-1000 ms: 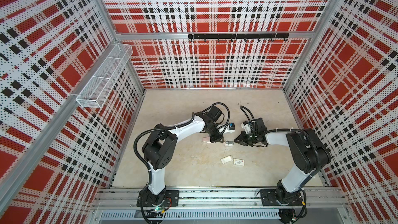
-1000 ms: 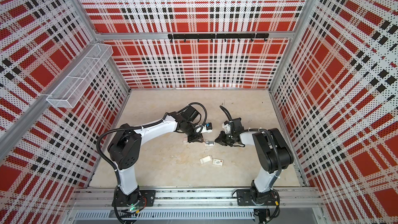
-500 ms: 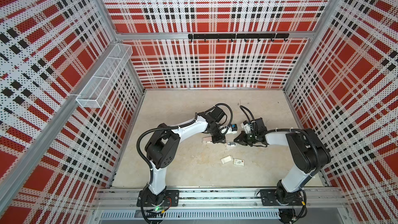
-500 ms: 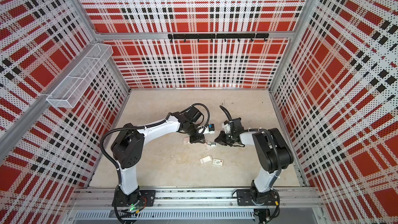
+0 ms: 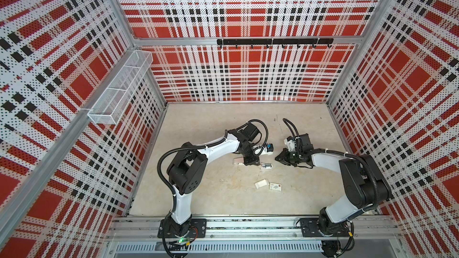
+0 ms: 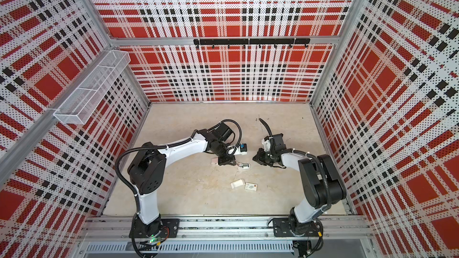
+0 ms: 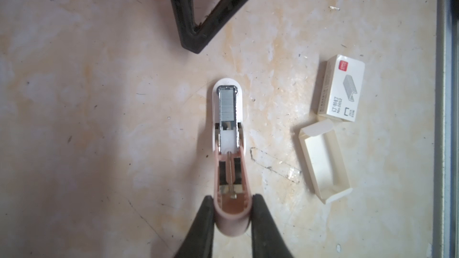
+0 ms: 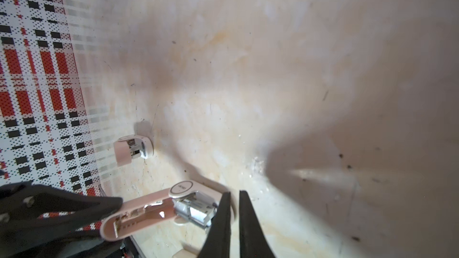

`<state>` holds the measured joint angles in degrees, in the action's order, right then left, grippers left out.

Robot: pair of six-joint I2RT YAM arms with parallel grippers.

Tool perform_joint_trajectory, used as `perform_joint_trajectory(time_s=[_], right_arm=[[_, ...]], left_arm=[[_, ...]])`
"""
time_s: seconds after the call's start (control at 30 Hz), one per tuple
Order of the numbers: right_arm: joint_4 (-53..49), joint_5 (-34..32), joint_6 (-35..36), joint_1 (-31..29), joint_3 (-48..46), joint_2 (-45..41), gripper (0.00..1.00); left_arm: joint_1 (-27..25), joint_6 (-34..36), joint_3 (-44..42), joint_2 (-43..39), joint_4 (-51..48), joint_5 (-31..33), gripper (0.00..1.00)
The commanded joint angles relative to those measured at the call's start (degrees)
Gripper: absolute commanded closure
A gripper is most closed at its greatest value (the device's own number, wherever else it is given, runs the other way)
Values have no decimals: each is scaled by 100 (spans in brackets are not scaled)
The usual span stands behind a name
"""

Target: Load the staples into the stapler

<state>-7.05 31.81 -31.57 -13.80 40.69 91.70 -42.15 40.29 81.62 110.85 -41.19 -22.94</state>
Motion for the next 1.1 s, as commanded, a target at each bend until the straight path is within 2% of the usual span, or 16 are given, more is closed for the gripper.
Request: perform_joint_trajectory(time_s=[0.0, 0.07, 0.17, 0.67, 1.07], right_arm=[[118, 527, 37, -57, -121, -176, 87], [49, 706, 92, -197, -114, -87, 87], [-7, 563, 127, -359, -163, -8, 87], [257, 429, 37, -355, -246, 3, 87], [324, 460, 54, -402, -176, 424, 92]], left_arm=[[45, 31, -131, -212, -140, 21, 76], [49, 31, -132, -230, -155, 18, 76], [42, 4, -113, -235, -170, 2, 76], [36, -2, 26, -353, -317, 29, 76], [13, 4, 81, -253, -328, 50, 76]])
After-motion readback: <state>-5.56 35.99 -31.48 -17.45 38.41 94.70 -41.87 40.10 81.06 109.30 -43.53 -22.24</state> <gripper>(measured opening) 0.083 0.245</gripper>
